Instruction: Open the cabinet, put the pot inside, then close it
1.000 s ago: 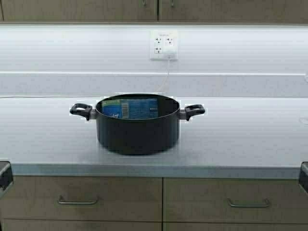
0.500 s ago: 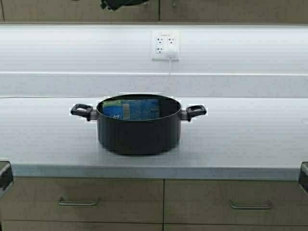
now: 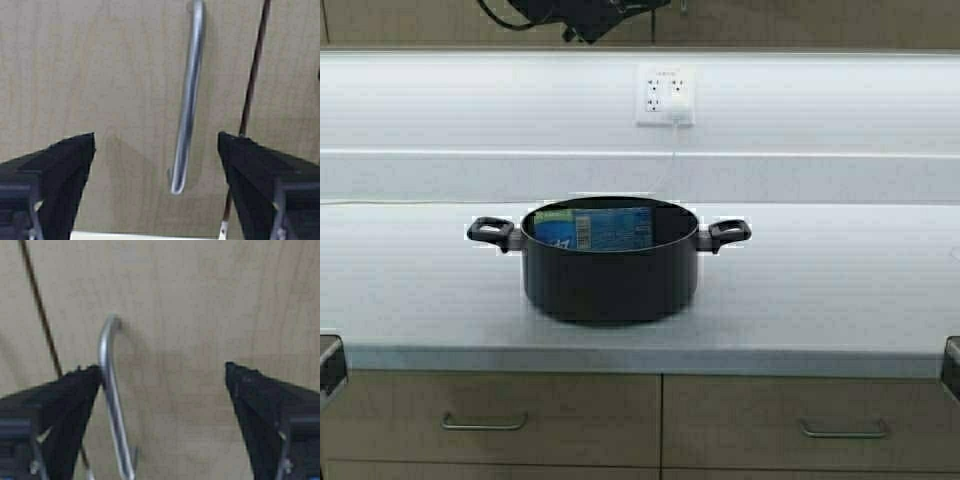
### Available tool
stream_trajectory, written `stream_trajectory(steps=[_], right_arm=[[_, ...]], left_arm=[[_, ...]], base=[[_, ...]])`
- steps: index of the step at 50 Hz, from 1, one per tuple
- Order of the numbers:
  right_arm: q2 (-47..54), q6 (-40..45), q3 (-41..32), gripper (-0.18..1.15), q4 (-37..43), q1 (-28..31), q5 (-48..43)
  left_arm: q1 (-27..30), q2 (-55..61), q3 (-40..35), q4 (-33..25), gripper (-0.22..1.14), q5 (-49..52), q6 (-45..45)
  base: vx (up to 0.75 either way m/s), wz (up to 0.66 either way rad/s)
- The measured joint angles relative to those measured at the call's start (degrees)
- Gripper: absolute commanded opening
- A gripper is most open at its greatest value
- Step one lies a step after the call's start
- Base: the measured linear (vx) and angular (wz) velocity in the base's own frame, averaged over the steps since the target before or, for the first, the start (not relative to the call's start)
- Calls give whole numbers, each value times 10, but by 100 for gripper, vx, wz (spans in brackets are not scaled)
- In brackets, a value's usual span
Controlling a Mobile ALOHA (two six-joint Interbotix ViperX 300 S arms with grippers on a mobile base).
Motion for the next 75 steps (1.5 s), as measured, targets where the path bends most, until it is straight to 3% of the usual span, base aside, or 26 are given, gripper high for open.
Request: stream_trajectory(steps=[14,18,23,26,29,32,35,37,40,44,51,75], right_arm=[[17,-4,-14,103,3,11,-42],[19,-4,-15,96,4,11,-44],[26,-5,-18,70,4,15,-48],[30,-5,-22,43,4,18,-47],[34,-5,-29,12,4,24,-47],[40,-5,-36,-7,4,25,-44],[40,-11,-40,-2,4,26,-39],[40,-11,-40,5,2,26,-33],[40,-11,-40,11,2,26,-30],[36,-11,-36,8,1,28,-29],[3,-11,10,6,-3,32,-21],[-205,-7,228,6,-18,40,99]], left_arm=[[3,21,-34,-3,102,0,4],[2,21,-34,-3,101,0,4],[2,21,-33,-4,96,0,4],[2,21,-33,-4,84,-1,5],[3,21,-33,-7,62,0,7],[2,21,-34,-11,28,6,10],[1,18,-34,-25,-6,25,11],[1,16,-33,-37,-16,40,11],[4,11,-27,-40,-5,59,12],[6,-5,-12,-40,11,78,13],[2,-50,41,-40,4,105,14],[4,-227,229,13,4,220,11]], base=[[2,0],[2,1],[1,0],[0,0],[0,0],[0,0],[0,0],[0,0],[0,0],[0,0],[0,0],[1,0]])
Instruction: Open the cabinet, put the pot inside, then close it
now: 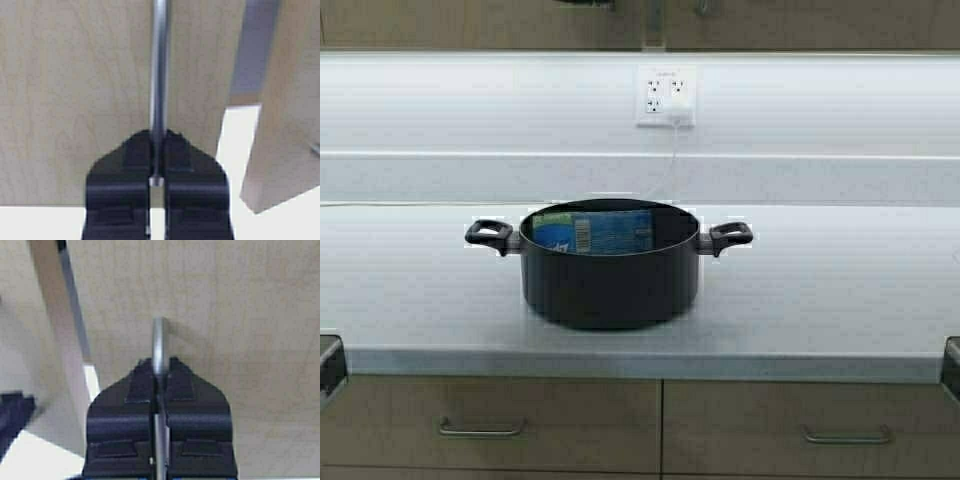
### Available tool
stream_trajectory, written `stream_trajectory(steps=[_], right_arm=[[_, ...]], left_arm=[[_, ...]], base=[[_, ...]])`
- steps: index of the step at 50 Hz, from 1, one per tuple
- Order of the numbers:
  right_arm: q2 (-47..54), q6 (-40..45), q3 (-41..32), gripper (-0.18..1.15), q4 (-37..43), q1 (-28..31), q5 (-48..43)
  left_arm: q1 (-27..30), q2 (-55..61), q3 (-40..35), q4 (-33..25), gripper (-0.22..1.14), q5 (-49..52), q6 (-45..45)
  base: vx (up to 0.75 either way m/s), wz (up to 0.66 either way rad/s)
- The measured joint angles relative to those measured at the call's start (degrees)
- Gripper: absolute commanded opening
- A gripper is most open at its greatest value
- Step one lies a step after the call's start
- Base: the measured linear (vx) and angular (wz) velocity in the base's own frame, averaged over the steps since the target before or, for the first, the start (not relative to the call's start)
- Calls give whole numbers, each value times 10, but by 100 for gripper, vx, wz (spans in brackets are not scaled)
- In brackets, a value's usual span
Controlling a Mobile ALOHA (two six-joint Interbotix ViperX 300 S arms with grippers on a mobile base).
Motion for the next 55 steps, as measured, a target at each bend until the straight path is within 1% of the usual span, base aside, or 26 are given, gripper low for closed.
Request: stream_trajectory(steps=[8,18,22,33,42,44,46,48,51,55], right_arm=[[-62,4,48,6,-22,-14,71],[-124,4,82,6,-41,-70,217],[-153,4,100,6,-43,-93,257],[-198,11,131,6,-79,-135,287],[-232,29,154,6,-120,-189,320],[-239,34,158,8,-126,-200,322],[-244,41,163,14,-133,-210,322],[-248,46,163,24,-137,-217,322],[-248,50,163,50,-145,-224,322],[-247,53,159,90,-156,-232,337]], left_arm=[[30,-72,49,32,4,111,-4],[68,-172,113,65,4,212,-7],[85,-213,137,70,4,243,-6],[138,-274,168,95,4,304,-8],[185,-306,182,110,4,335,-9],[196,-312,186,112,5,336,-9],[207,-319,192,113,8,336,-9],[212,-324,196,117,14,335,-9],[217,-329,200,127,31,330,-10],[223,-330,200,144,64,328,-10]], base=[[-2,-2],[-5,-3],[-8,-2],[-13,1],[-16,1],[-16,0],[-16,0],[-14,1],[-13,0],[-10,1]])
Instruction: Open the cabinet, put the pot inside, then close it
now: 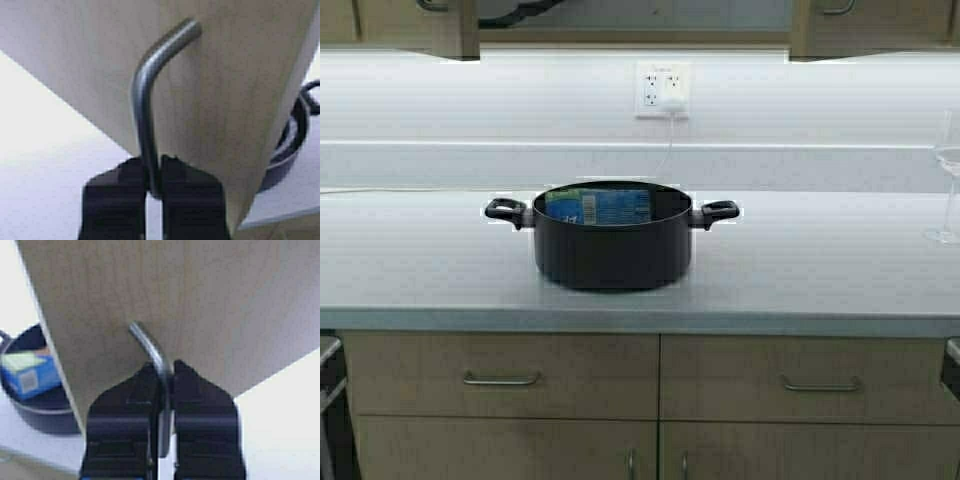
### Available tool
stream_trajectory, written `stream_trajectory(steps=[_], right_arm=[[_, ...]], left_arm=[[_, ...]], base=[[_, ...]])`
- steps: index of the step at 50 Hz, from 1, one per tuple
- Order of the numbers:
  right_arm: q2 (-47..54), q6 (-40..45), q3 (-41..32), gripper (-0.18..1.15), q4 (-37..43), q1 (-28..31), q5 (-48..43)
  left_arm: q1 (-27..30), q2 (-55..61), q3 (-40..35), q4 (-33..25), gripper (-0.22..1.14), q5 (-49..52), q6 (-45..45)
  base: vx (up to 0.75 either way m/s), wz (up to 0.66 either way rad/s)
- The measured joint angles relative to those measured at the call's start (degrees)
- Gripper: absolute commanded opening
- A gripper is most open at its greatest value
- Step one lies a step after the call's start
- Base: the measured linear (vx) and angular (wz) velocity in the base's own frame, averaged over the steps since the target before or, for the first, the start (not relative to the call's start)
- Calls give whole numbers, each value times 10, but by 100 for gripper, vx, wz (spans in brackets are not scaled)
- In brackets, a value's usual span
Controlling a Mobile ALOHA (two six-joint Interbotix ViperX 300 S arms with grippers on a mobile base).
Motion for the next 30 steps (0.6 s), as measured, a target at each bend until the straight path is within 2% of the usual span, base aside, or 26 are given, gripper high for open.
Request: stream_trajectory(steps=[3,6,10,15,18,21,25,28,30], right_arm=[[0,1,-8,109,-7,-9,25],[-1,2,-15,107,-13,-15,54],[-18,10,-18,99,-25,-17,92],[-57,23,-18,92,-62,-16,146],[-91,33,-16,85,-85,-13,171],[-123,47,-11,70,-107,-13,200],[-159,62,-10,37,-116,-11,231],[-172,67,-11,3,-113,7,238],[-173,68,-10,-9,-108,34,236]], left_arm=[[0,0,0,7,89,-2,-1],[0,-12,-2,11,105,-4,-3],[-4,-54,1,12,105,1,-6],[-6,-102,16,14,96,31,-6],[-4,-126,27,15,85,52,-7],[-3,-153,32,15,66,83,-5],[-10,-180,31,15,25,121,-2],[-28,-184,30,15,-6,144,-6],[-52,-181,26,13,-15,149,-6]], base=[[-7,2],[-3,-1],[1,0],[1,-1],[0,0],[0,0],[0,0],[0,0],[0,1]])
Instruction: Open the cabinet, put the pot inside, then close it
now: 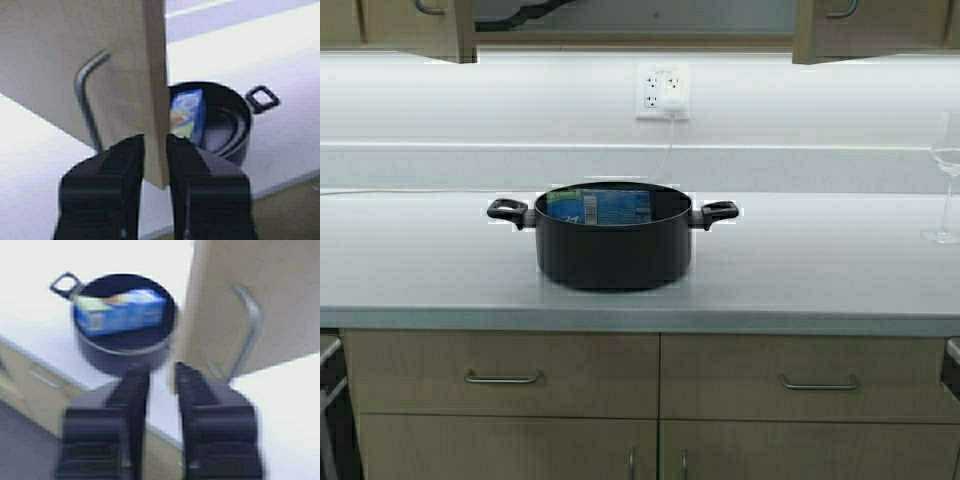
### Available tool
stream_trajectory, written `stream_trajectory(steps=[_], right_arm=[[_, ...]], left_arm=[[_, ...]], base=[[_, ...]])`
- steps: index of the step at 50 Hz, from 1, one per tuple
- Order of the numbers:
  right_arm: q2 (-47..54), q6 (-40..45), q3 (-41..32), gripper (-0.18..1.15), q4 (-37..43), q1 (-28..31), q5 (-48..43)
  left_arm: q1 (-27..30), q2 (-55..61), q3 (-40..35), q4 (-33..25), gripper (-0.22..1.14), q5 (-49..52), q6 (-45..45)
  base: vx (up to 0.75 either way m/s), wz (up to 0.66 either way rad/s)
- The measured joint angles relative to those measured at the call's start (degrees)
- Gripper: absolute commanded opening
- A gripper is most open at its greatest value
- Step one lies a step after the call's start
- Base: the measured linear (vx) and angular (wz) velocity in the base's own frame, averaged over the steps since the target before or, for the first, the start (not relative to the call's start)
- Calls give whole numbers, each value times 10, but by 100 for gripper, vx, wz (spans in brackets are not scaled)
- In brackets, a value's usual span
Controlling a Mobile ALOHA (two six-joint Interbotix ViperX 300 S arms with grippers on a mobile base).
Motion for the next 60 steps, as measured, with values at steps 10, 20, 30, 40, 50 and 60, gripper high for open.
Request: stream_trajectory(steps=[10,20,30,40,50,60], right_arm=[[69,13,-3,9,11,161,-149],[206,34,-54,5,12,204,-249],[345,37,-144,5,-4,200,-279],[416,52,-192,5,-7,172,-285],[396,54,-157,5,-11,112,-283],[334,54,-94,5,-11,62,-284]], left_arm=[[-178,86,-34,-2,6,-92,-2],[-218,238,-80,-3,3,-213,-31],[-205,386,-160,0,3,-303,-53],[-144,475,-222,-4,3,-310,-73],[-78,468,-197,-4,3,-312,-73],[-56,406,-132,-1,3,-318,-72]], base=[[0,1],[0,0],[0,0],[0,0],[0,0],[0,0]])
